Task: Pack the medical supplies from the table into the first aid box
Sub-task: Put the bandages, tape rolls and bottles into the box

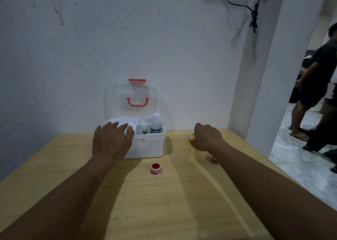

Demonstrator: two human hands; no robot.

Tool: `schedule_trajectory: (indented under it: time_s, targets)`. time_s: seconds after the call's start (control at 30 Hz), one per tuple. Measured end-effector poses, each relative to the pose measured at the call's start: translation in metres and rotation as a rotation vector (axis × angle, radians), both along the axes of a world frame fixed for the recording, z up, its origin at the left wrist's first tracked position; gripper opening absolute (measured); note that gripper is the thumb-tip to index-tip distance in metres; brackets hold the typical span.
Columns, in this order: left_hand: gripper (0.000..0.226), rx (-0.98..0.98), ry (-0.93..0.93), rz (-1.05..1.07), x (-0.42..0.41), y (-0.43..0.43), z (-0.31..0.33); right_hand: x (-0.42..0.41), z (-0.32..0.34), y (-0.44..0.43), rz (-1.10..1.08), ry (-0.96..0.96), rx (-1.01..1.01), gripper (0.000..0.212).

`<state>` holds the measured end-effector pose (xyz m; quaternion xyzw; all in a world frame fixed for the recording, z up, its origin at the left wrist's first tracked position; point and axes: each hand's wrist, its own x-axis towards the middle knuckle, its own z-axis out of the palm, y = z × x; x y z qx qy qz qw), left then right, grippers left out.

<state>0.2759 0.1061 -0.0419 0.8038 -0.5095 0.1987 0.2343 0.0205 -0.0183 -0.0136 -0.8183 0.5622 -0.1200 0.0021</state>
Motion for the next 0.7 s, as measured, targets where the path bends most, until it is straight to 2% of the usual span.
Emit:
schedule_trajectory:
  time_s: [0.17,0.33,0.4,0.57,0.7]
  targets:
    - [0.059,-0.055,0.033,-0.025,-0.006,0.005,0.005,-0.004,0.041,0.001,-0.041,-0.198,-0.088,0.025]
    - [0.052,-0.188,0.144,-0.053,-0.003,0.005,0.006,0.010,0.082,0.003,0.031,-0.316,-0.138,0.031]
    - [0.047,-0.143,0.148,-0.046,0.002,0.004,0.003,0.019,0.101,0.009,0.077,-0.375,-0.168,0.034]
    - [0.055,-0.067,0.076,-0.031,0.003,0.005,-0.002,0.051,0.126,0.025,0.230,-0.510,-0.157,0.031]
    - [0.047,-0.074,0.074,-0.021,-0.004,0.009,0.003,0.080,0.119,0.029,0.319,-0.493,-0.088,0.029]
